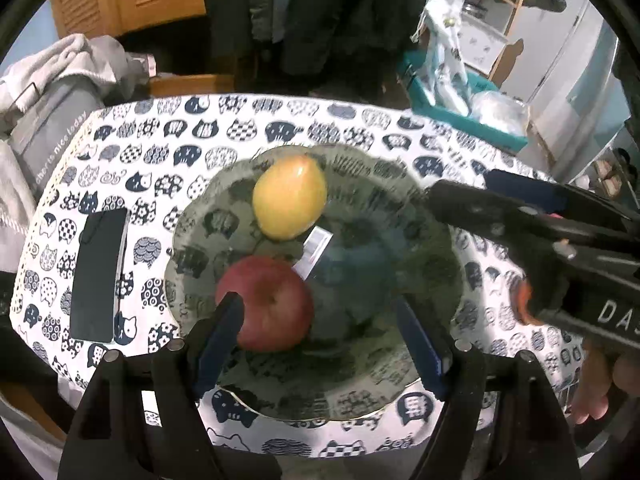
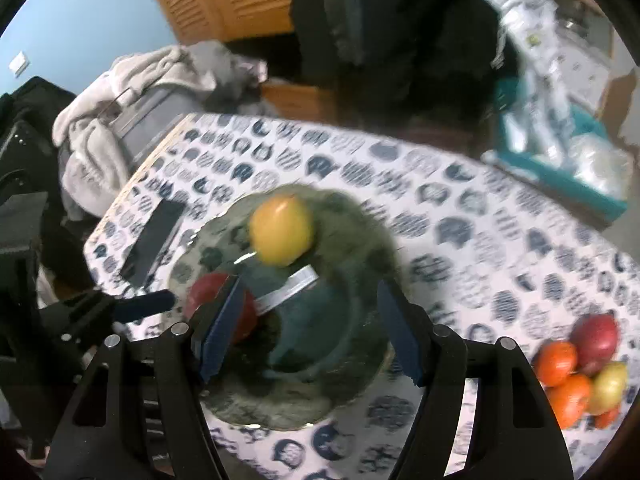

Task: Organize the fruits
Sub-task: 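Lower the apple and pear into the bowl and open both tools, then move both tools back over the remaining fruit cluster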

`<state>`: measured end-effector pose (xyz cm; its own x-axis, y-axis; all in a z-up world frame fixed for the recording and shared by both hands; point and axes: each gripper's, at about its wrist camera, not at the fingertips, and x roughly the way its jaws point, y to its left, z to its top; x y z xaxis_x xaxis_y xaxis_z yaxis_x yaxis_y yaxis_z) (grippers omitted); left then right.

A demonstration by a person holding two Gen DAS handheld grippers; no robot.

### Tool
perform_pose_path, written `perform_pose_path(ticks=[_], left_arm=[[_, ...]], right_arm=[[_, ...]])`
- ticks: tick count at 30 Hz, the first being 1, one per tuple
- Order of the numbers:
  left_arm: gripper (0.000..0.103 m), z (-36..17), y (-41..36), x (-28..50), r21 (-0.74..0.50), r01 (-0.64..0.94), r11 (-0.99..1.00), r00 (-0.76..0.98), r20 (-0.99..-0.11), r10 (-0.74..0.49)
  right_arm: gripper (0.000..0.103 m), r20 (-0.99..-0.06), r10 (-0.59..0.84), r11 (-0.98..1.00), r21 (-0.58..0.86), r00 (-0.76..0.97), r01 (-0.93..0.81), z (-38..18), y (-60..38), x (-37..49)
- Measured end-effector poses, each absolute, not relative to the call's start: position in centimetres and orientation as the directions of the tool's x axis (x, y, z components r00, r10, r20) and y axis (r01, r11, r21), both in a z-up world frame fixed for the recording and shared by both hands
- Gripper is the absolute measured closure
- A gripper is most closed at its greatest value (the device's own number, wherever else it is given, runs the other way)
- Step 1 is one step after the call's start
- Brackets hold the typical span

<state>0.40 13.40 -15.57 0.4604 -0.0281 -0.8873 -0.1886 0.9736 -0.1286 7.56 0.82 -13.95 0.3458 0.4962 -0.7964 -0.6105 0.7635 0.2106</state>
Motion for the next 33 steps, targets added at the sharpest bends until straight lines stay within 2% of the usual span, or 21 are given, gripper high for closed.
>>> perform_pose_path(ticks=[8, 12, 33], left_arm=[[0.023, -12.3, 10.8, 0.6, -0.155, -0.142, 0.978, 0.523, -0.850, -0.059], [0.023, -10.3, 9.6, 0.5, -0.162, -0.112, 0.980, 0.557, -0.827, -0.072], [0.022, -5.1, 3.3, 0.7, -0.134, 0.012, 0.991, 0.633, -0.766, -0.112]], right_arm=[[0.033, -0.730, 0.470, 0.809, 0.132, 0.496, -0.573, -9.7, -3.8, 7.5], [0.029, -0.693, 0.475, 0.822, 0.130, 0.542, -0.554, -7.7, -5.9, 7.3], [0.024, -0.588, 0.442, 0.871, 0.102, 0.677, -0.480, -2.1, -16.0, 4.6]])
